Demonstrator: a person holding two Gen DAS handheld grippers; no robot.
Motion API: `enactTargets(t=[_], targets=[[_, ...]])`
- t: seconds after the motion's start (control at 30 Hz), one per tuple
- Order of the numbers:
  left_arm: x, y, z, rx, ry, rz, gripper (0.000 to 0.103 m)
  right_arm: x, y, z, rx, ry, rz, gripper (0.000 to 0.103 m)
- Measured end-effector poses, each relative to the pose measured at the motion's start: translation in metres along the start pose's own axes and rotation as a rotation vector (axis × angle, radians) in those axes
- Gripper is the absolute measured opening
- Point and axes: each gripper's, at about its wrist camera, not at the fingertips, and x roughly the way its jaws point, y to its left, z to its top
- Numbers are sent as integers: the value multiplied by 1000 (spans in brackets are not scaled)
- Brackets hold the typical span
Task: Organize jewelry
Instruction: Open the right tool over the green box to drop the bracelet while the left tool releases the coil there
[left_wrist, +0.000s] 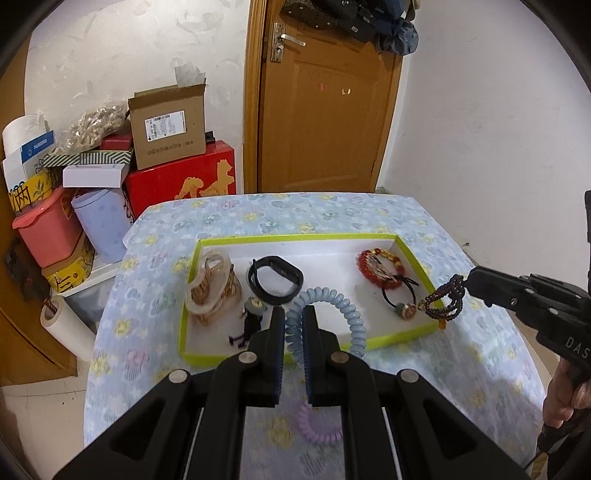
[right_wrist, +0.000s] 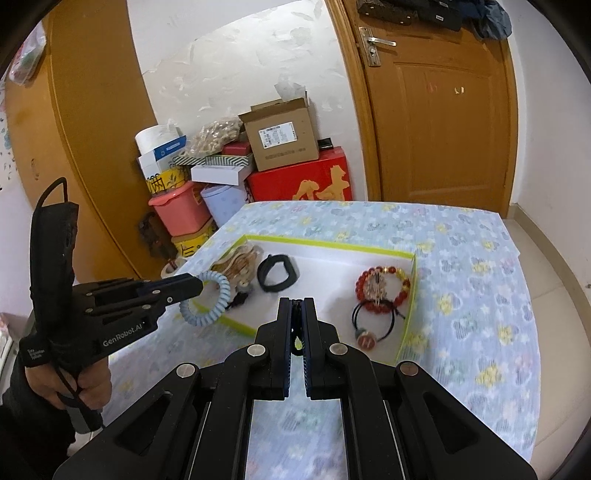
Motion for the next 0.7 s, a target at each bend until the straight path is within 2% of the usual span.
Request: enactTargets(t=[0.23, 0.7], targets=[[34, 6, 8, -6, 41, 9, 9, 30, -14, 8, 30, 35, 7, 5], [78, 10, -1, -6, 124, 6, 9, 82, -31, -12, 76, 158, 38, 5]])
